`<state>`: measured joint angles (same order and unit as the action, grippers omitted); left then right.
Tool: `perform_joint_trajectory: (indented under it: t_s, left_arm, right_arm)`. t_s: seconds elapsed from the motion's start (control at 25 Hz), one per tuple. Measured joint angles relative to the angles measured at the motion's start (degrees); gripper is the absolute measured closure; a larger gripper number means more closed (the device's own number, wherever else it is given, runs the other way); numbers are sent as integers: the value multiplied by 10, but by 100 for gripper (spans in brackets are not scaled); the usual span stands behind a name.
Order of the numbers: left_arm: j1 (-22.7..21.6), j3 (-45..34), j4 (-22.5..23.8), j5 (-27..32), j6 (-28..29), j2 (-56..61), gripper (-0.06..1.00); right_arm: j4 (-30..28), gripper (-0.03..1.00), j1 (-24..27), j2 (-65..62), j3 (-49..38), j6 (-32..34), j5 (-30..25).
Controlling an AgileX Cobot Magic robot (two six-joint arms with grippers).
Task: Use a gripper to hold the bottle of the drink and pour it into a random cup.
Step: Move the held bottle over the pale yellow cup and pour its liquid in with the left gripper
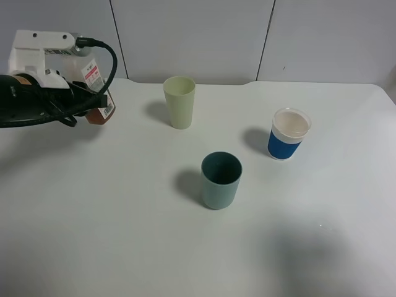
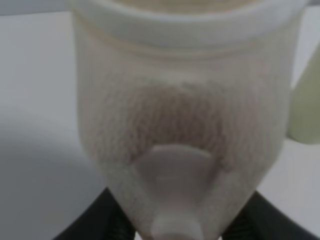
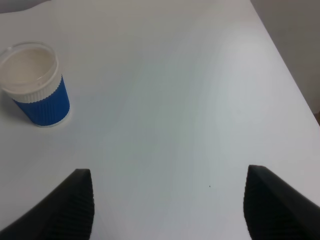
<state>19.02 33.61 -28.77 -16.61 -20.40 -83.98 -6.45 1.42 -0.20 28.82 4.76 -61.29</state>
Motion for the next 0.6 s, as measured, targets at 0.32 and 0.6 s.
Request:
perform_joint_trajectory:
  t_s: [0.32, 0.6]
  left_arm:
    - [11, 21, -94, 34, -121, -3, 58]
    - [11, 93, -103, 120, -142, -43, 58]
  right_arm:
    - [0, 33, 0, 0, 0, 0, 0]
    - [0, 33, 0, 0, 0, 0, 0]
